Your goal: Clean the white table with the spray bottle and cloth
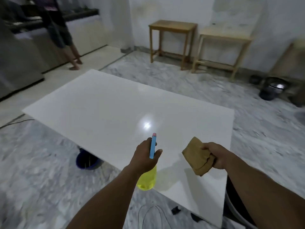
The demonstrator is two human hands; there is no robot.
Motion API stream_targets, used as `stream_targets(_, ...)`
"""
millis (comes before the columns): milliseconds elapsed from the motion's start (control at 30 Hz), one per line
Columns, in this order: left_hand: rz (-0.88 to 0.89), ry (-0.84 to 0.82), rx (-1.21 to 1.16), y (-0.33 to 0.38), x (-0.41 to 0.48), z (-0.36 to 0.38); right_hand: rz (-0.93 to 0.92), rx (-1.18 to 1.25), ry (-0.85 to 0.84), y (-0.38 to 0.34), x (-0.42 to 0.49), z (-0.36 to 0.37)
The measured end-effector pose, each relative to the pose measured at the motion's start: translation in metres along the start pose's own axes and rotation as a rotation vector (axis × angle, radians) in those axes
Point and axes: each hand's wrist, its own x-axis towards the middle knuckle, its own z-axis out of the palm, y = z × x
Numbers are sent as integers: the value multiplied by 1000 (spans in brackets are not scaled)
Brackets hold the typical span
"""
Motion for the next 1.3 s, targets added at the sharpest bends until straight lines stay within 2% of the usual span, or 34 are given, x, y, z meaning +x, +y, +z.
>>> stream_targets(167, 113, -78, -24, 4, 22, 35, 23, 24, 191, 34, -14, -17)
stream_targets(300, 195, -124, -59, 3, 33, 52, -19, -36, 220, 62, -19, -10)
stream_targets(400, 213, -132, -70, 2, 41, 54, -51, -5, 452, 79, -10, 16)
stream_targets(467, 206, -137, -80, -2, 49, 55, -87, -91, 619, 84, -3, 42)
stream_targets(533, 211, -156, -92, -9, 57, 55, -176, -240, 715, 90, 7, 69)
stream_targets(600, 236, -180, -93, -19, 63, 55, -226, -320, 656, 100, 21, 97)
stream_targets(700, 254, -179, -106, -31, 71, 55, -149, -443, 536, 117, 39, 135)
stream_targets(867, 276, -226, -74, -43, 78, 51, -119, -861, 570, 142, 45, 165)
stream_targets(933, 221, -279, -65, -47, 79, 47, -45, -949, 489, 147, 43, 167)
stream_targets(1033, 195, -358, -54, -52, 79, 43, -4, -999, 336, 146, 44, 161)
stream_targets(1133, 211, -407, -46, -56, 86, 43, 69, -967, 274, 132, 45, 157)
stream_targets(1233, 204, -591, 19, -57, 90, 34, 95, -901, 293, 113, 39, 157)
stream_targets(1300, 191, -746, 161, -55, 105, 20, 82, -866, 263, 104, 34, 154)
